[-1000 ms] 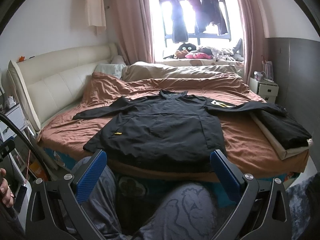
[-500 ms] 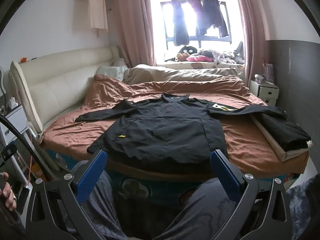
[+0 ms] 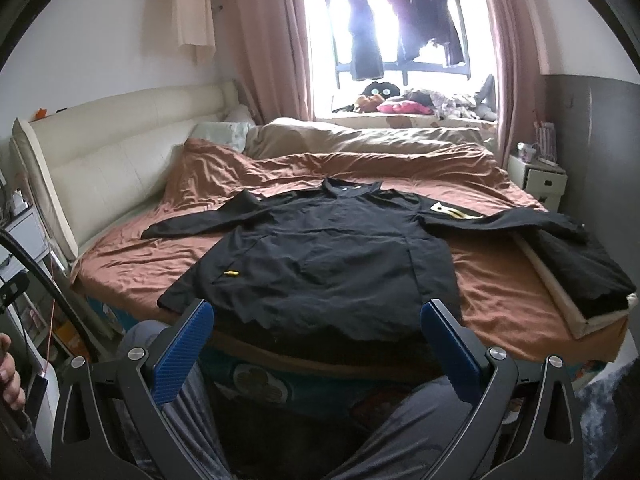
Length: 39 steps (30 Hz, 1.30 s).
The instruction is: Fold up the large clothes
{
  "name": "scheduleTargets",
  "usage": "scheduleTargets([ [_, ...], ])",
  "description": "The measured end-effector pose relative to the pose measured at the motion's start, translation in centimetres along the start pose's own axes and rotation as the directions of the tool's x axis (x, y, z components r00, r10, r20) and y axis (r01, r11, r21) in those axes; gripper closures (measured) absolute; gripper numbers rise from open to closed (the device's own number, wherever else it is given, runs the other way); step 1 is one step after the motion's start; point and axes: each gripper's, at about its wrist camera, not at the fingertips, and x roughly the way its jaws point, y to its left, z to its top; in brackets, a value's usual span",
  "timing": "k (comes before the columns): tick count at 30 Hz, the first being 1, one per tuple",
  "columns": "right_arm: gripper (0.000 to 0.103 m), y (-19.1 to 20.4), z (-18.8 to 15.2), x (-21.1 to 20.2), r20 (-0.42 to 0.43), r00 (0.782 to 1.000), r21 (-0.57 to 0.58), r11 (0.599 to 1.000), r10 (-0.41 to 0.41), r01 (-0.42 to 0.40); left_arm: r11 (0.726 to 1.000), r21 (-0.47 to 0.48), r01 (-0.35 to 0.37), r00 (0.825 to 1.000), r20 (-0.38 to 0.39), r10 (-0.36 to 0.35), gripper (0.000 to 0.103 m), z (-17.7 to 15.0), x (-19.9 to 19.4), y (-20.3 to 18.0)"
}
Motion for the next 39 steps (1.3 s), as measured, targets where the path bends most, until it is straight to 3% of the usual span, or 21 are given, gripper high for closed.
scheduleTargets([
  [13,0.000,-1.4,3.3,8.3,-0.052,0.998,0.031,0.999,0.023,-0.021,0.999,0.004,-0.048,0.994,-0.095,0.048,0.000,1.9,8.3,1.9],
  [31,0.000,-0.7,10.8,23.1,-0.105,0.993,0.022,0.998,0.057,-0.055,0.983,-0.048,-0.177,0.964,-0.209,0.163,0.000,6.3,22.6,10.6],
  [39,0.000,-1.7,13.3,29.4,-0.121,0.987,0.051,0.994,0.104,-0.099,0.978,-0.080,-0.193,0.952,-0.257,0.167,0.002,8.3,28.2,15.4],
])
